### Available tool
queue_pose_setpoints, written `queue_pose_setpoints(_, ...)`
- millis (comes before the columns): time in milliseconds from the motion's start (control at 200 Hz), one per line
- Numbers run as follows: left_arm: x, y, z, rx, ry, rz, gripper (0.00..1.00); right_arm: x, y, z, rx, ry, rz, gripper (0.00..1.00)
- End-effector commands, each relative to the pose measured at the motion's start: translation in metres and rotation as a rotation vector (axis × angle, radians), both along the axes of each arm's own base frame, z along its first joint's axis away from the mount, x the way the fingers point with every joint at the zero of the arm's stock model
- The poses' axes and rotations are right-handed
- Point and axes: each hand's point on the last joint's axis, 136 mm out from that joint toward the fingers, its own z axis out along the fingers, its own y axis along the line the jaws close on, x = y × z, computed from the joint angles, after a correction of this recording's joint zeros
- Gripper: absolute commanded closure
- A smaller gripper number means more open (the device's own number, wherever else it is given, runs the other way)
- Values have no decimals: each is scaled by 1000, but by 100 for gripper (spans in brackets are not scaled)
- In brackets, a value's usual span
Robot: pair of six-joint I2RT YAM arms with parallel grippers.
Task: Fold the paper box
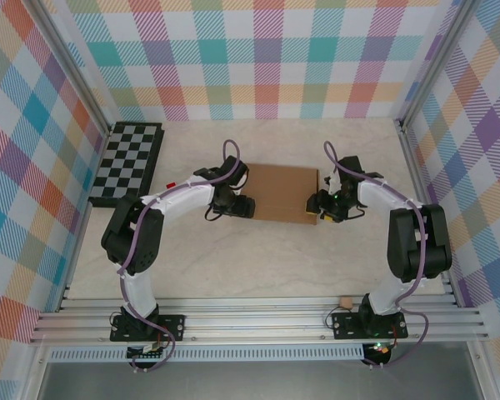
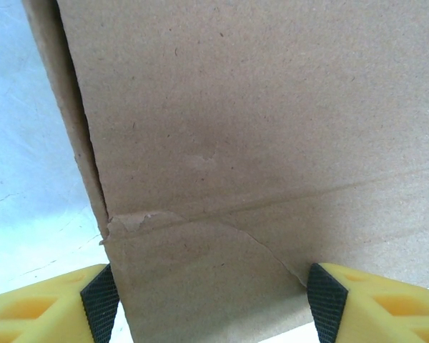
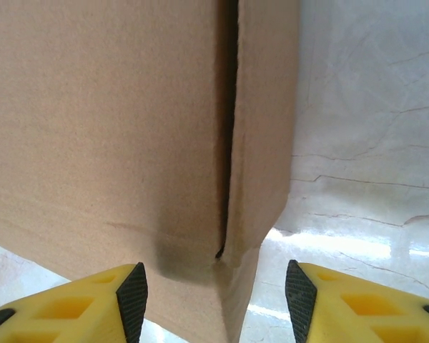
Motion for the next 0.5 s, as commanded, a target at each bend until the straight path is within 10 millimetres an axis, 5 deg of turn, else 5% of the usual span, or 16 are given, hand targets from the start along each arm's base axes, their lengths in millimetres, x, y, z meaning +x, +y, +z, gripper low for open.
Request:
queue_pose_setpoints(0, 0, 12, -1, 52, 15, -19, 28, 1, -7, -3, -57, 6, 29, 44)
queue_pose_setpoints(165, 2, 13, -6, 55, 25, -29, 28, 3, -17, -11, -131, 17, 54, 44)
queue_pose_setpoints(495, 6, 13, -12, 39, 36, 13, 30, -20, 16, -1, 118, 104, -34, 45)
